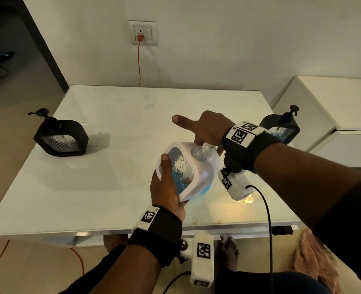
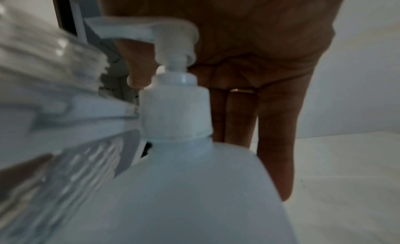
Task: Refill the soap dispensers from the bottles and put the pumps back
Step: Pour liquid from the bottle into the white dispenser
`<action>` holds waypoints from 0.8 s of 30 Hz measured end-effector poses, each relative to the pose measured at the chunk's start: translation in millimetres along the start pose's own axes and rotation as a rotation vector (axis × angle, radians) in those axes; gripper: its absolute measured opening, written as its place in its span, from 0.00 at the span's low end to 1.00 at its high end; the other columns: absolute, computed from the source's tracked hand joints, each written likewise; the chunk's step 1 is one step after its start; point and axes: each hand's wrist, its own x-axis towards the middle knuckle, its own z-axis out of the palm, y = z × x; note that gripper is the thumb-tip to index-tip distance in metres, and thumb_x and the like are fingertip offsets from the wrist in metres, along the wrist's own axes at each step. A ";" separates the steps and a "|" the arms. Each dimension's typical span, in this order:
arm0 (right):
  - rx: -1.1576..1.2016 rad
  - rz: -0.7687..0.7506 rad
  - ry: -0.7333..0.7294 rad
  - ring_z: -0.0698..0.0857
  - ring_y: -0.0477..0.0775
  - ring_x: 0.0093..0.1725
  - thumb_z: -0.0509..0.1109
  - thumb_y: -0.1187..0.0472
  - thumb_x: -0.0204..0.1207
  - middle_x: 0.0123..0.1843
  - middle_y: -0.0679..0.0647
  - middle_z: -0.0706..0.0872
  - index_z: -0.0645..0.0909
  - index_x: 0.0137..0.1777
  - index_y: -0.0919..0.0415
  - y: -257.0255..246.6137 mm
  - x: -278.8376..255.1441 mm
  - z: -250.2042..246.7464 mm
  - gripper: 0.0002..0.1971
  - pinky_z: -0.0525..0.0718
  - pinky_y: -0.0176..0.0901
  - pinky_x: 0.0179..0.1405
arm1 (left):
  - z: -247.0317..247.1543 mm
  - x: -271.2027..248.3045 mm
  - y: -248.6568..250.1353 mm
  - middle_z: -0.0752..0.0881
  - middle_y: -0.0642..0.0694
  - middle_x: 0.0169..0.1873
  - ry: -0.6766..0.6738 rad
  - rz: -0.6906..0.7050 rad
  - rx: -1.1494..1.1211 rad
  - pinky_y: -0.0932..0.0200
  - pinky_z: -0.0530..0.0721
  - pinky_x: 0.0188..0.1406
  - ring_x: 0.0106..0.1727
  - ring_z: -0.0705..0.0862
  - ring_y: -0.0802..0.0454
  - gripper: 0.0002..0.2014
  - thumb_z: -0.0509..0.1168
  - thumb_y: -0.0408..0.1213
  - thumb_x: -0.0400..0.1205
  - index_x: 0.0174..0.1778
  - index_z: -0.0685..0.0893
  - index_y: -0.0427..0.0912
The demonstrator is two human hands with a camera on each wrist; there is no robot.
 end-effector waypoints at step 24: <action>-0.053 -0.009 0.083 0.83 0.52 0.30 0.58 0.21 0.74 0.30 0.51 0.88 0.84 0.32 0.61 3.0 2.1 7.4 0.40 0.81 0.46 0.40 | 1.8 2.0 -2.1 0.90 0.45 0.64 0.004 -0.015 -0.005 0.44 0.94 0.43 0.63 0.90 0.39 0.23 0.66 0.66 0.83 0.72 0.83 0.61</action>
